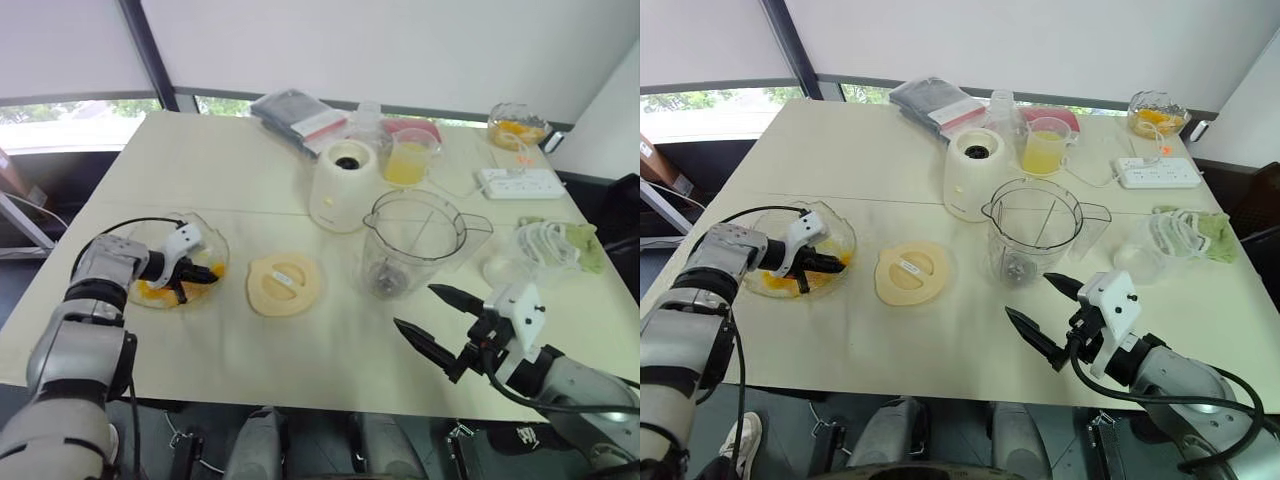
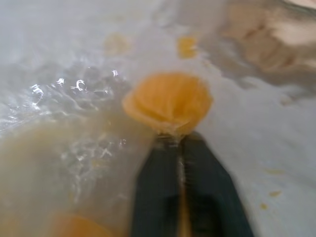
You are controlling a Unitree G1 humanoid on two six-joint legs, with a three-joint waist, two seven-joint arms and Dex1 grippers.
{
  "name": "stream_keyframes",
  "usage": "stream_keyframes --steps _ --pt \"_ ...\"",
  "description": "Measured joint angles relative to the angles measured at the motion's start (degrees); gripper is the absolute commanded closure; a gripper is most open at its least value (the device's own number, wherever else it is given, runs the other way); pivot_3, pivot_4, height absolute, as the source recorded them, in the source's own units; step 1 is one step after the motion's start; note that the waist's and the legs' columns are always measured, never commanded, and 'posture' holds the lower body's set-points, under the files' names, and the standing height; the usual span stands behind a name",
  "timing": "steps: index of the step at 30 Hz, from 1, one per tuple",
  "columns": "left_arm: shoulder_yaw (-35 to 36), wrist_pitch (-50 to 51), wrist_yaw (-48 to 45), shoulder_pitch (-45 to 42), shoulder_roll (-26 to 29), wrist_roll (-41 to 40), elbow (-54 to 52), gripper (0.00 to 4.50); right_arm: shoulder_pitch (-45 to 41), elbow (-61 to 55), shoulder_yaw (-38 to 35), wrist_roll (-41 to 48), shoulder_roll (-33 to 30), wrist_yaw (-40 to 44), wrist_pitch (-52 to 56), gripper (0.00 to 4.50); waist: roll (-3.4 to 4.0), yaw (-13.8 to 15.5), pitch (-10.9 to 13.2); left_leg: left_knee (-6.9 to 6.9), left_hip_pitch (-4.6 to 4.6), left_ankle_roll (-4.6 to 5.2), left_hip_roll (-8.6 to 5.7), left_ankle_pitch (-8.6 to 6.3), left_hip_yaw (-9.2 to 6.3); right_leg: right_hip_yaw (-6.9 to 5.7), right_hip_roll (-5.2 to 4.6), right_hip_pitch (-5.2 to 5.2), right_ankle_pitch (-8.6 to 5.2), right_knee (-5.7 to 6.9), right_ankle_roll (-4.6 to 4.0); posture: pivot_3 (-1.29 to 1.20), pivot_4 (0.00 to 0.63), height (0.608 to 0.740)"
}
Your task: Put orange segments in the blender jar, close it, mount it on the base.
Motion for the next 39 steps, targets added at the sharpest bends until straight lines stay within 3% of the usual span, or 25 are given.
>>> stream_keyframes --steps 11,18,27,39 --pt "0.6 2.2 -1.0 0.6 0.2 -0.5 -1.7 4.46 1.2 -1.1 -1.1 -0.1 -0.2 -0.4 0.1 0.06 -0.03 0.0 -0.1 0.0 -0.01 0.0 0.0 0.0 0.0 0.0 0.0 0.0 0.0 0.01 0.0 0.0 0.15 0.74" --pt "4.8 2.2 -1.4 2.0 3.0 -3.5 -3.6 4.46 0.4 -1.0 -1.0 -0.7 -0.3 0.0 0.1 0.06 -0.13 -0.1 -0.1 0.0 -0.03 0.0 0.14 0.0 -0.02 -0.01 0.02 -0.03 0.0 0.01 -0.01 0.0 0.15 0.74" --pt "10.6 4.4 -1.0 4.3 5.8 -8.7 -9.3 4.46 -4.2 2.2 1.3 -1.1 -1.8 2.6 0.2 0.06 -0.15 0.0 -0.1 0.0 -0.04 0.0 0.14 0.0 -0.01 -0.03 0.01 -0.03 0.0 0.01 -0.01 0.0 0.15 0.74" --pt "11.0 8.5 -2.0 9.2 6.4 -11.7 -19.7 4.46 -7.2 4.1 2.9 -1.8 -2.1 4.3 0.2 0.06 -0.15 0.0 -0.1 0.0 -0.04 0.0 0.15 0.0 -0.03 -0.04 0.02 -0.03 0.0 0.02 -0.01 0.0 0.15 0.74"
